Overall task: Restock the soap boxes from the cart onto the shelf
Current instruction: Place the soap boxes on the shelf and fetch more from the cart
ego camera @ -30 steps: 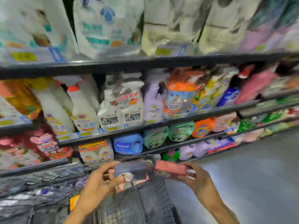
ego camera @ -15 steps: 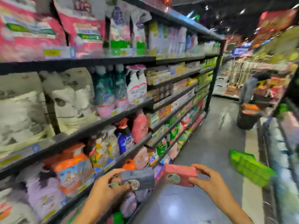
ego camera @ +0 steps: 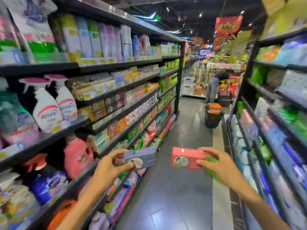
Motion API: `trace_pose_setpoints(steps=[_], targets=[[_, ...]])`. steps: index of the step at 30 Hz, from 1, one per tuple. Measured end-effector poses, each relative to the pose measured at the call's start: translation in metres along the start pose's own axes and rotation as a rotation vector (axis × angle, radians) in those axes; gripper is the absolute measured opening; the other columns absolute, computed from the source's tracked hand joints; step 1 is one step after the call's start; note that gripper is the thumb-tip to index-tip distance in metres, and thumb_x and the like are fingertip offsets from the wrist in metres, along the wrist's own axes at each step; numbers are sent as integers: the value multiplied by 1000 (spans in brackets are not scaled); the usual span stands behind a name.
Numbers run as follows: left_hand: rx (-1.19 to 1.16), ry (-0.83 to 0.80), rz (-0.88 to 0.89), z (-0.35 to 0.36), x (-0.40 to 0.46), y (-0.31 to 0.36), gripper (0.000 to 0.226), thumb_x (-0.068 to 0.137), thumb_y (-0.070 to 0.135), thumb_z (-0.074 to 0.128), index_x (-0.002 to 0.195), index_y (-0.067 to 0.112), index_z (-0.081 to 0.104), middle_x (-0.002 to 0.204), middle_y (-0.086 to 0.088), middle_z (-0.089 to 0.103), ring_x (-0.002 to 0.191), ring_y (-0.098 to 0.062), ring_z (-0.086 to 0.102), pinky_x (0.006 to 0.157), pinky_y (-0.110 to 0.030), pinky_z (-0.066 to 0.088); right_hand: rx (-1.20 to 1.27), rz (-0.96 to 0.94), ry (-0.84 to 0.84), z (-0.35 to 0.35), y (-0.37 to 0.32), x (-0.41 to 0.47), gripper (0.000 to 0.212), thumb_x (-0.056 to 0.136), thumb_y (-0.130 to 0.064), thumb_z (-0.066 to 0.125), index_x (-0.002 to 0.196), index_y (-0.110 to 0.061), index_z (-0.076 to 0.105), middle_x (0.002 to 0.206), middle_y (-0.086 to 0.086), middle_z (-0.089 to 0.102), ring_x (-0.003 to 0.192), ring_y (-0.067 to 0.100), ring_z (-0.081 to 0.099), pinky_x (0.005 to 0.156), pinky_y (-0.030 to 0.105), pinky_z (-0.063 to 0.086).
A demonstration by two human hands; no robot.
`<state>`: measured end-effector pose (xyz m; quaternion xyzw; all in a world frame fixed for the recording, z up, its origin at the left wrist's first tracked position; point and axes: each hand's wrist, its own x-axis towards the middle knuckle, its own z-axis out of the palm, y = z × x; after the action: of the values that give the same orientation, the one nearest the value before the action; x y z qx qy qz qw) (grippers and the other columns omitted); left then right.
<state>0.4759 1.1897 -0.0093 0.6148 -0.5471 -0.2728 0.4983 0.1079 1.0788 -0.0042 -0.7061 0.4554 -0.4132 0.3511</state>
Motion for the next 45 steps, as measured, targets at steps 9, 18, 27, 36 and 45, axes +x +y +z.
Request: trace_pose_setpoints(steps=[9, 18, 27, 36, 45], targets=[[15, -53, 68, 49, 188, -20, 43, 74, 12, 88, 109, 31, 70, 102, 12, 77, 92, -9, 74, 79, -44, 61, 33, 24, 27, -20, 46, 167, 49, 67, -24, 90, 111, -27, 70, 108, -12, 75, 108, 6, 68, 98, 35, 51], [71, 11, 81, 40, 364, -51, 45, 74, 22, 89, 113, 34, 69, 105, 18, 75, 98, -1, 71, 89, -33, 58, 64, -7, -68, 20, 76, 378, 48, 72, -5, 84, 115, -19, 69, 105, -9, 76, 105, 8, 70, 90, 18, 54], [119, 353, -72, 9, 461, -105, 43, 76, 16, 86, 112, 32, 69, 101, 12, 77, 95, -8, 73, 90, -47, 57, 138, -176, -362, 129, 103, 586, 46, 75, -5, 83, 117, -17, 68, 106, -5, 76, 102, 7, 70, 86, 20, 55], [261, 784, -293, -1, 491, -130, 44, 72, 25, 88, 110, 36, 69, 107, 19, 75, 100, -3, 71, 93, -43, 57, 179, -398, -777, 252, 95, 736, 41, 75, -8, 83, 106, -30, 67, 98, -18, 75, 95, -5, 68, 78, 6, 47], [344, 982, -491, -11, 519, -144, 52, 74, 34, 87, 121, 35, 64, 114, 15, 72, 109, -4, 67, 97, -35, 55, 198, -502, -927, 331, 82, 785, 39, 76, -22, 83, 110, -33, 67, 103, -24, 73, 102, -8, 64, 85, 6, 46]])
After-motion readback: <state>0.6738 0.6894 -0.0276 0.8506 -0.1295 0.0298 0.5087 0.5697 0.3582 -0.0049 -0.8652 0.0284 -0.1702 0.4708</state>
